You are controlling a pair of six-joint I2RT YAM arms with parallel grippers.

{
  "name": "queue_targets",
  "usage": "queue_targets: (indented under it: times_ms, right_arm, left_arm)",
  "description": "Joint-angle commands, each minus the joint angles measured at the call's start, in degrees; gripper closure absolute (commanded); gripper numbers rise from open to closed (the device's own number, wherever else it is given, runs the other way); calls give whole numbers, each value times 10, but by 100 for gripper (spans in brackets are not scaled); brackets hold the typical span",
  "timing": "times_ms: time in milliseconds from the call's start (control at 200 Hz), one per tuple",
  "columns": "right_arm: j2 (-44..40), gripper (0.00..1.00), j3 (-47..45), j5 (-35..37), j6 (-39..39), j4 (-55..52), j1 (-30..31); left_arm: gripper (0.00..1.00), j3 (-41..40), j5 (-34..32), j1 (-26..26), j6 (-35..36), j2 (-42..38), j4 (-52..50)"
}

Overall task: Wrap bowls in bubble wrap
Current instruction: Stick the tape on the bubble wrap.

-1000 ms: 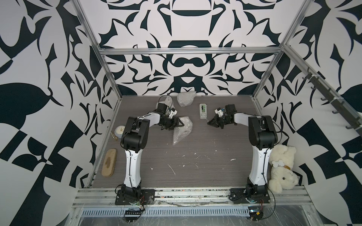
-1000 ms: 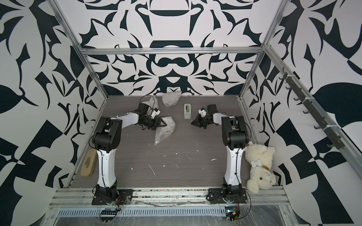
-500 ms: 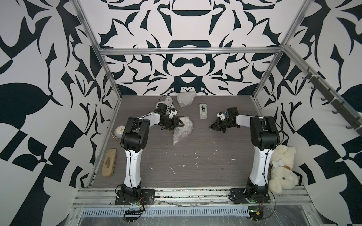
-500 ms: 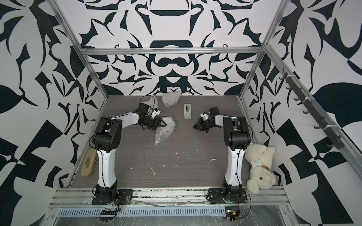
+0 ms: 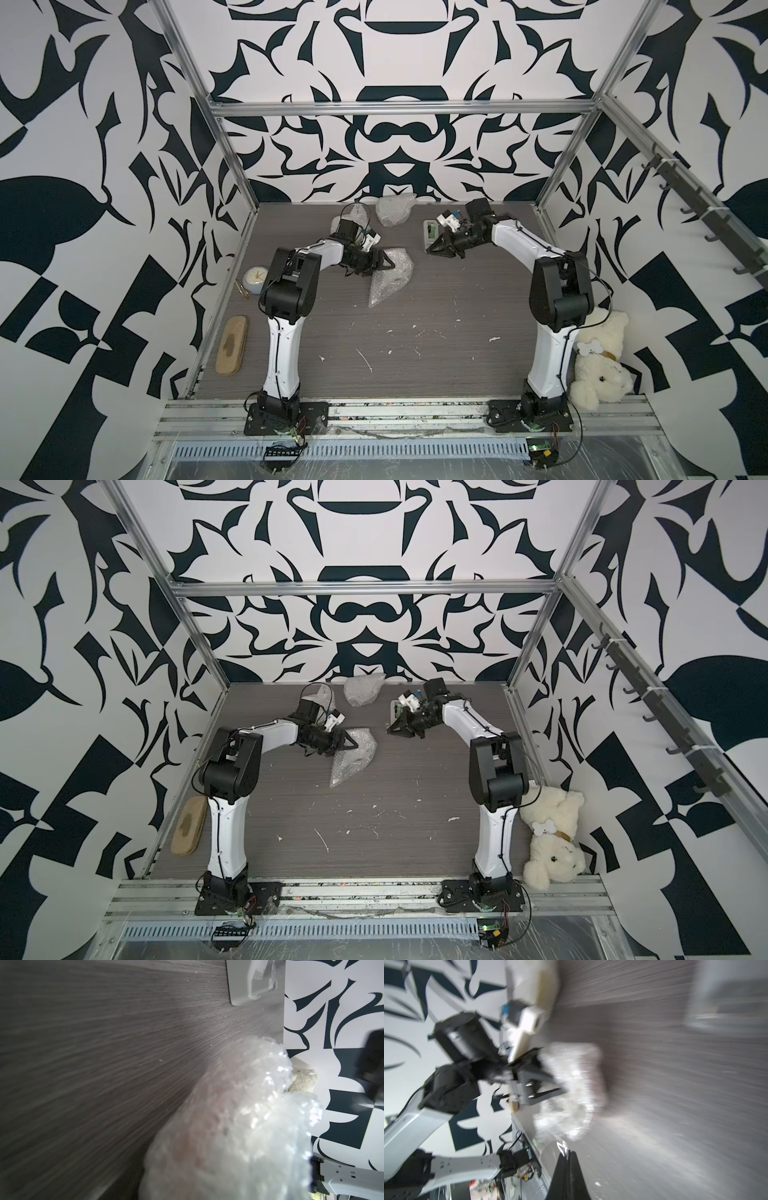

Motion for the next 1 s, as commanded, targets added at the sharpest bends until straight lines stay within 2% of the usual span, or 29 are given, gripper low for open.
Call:
queue_targets:
  times_ms: [0, 175, 370, 520, 995]
  right_arm:
    - [7, 100, 43, -19, -46, -106, 42]
    - [70, 100, 85, 3, -83, -197, 73]
    - [104, 100, 72, 14, -75, -187, 65]
    - [93, 100, 58, 4, -43, -139, 63]
    - [86, 100, 63, 2, -42, -154, 41]
  left_arm:
    - [37, -11, -23, -12, 4, 34, -24]
    - [37, -10, -17, -23, 9, 38, -21]
    - [37, -7, -14, -30, 13, 37, -17]
    - [37, -5, -13, -32, 14, 37, -20]
    - [36, -1, -17, -33, 16, 27, -17]
